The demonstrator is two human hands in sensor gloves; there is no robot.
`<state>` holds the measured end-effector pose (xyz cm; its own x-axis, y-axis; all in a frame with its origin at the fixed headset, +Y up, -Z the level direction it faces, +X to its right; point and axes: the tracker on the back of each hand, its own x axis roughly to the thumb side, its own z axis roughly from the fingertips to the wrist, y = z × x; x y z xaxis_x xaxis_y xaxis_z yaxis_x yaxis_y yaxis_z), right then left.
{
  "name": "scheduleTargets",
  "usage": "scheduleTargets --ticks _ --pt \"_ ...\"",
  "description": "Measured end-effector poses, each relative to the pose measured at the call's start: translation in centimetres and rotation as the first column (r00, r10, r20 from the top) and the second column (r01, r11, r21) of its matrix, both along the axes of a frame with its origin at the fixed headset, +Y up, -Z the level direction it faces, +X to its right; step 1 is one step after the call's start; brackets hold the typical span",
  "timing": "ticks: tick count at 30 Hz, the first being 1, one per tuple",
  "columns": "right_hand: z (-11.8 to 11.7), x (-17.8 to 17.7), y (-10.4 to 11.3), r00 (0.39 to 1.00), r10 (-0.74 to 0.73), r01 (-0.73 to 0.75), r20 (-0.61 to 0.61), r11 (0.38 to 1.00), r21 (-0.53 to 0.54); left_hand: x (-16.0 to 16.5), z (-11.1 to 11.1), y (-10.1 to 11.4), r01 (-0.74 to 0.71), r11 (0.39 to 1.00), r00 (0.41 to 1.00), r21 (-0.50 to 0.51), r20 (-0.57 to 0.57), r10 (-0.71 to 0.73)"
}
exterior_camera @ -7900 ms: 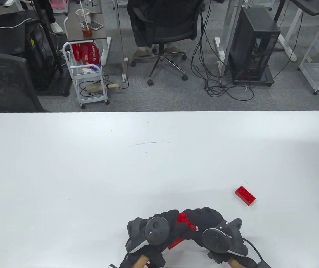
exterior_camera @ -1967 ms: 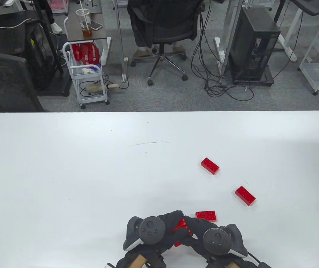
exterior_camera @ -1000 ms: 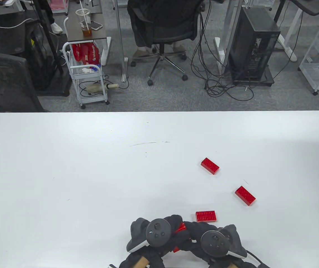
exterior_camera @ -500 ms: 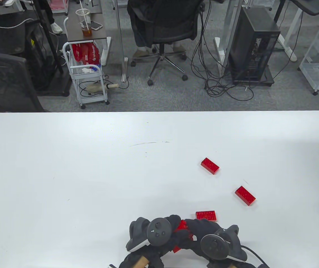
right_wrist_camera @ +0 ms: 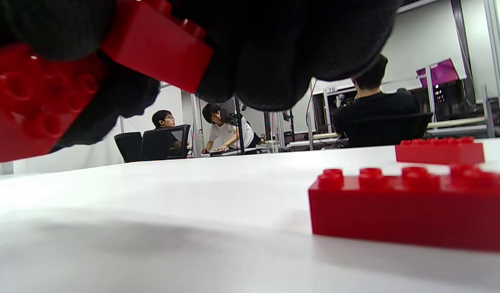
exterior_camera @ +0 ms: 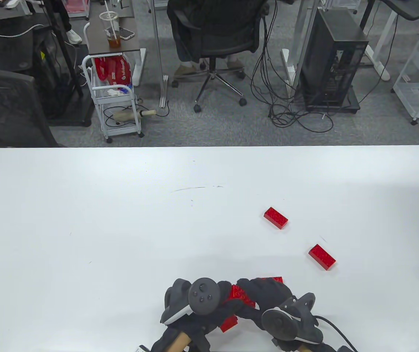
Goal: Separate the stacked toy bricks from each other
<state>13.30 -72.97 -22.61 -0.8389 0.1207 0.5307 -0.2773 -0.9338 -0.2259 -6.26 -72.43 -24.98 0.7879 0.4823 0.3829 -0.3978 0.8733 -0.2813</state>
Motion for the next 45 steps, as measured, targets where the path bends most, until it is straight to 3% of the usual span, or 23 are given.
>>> scheduleTargets --ticks 10,22,31,45 --pt "-1.4 -1.4 0.7 0.995 0.048 -0.046 0.084 0.999 -0.023 -1.7 -0.3 0.9 -0.014 0.999 1.0 -0.044 -0.021 0.013" --pt "-5.3 -4.1 1.4 0.962 0.191 -0.186 0.194 0.982 -0.045 -3.2 -0.3 1.7 -0.076 0.997 0.996 -0.03 -0.039 0.075" --pt "-8.5 -5.7 1.2 0.93 0.263 -0.246 0.256 0.965 -0.097 -4.9 -1.4 1.2 -0.123 0.99 0.989 -0.074 -0.087 0.117" --pt "-12.0 -8.1 1.0 0.871 0.398 -0.351 0.287 0.914 -0.204 -4.6 -1.7 0.9 -0.064 0.99 0.996 -0.126 -0.065 0.056"
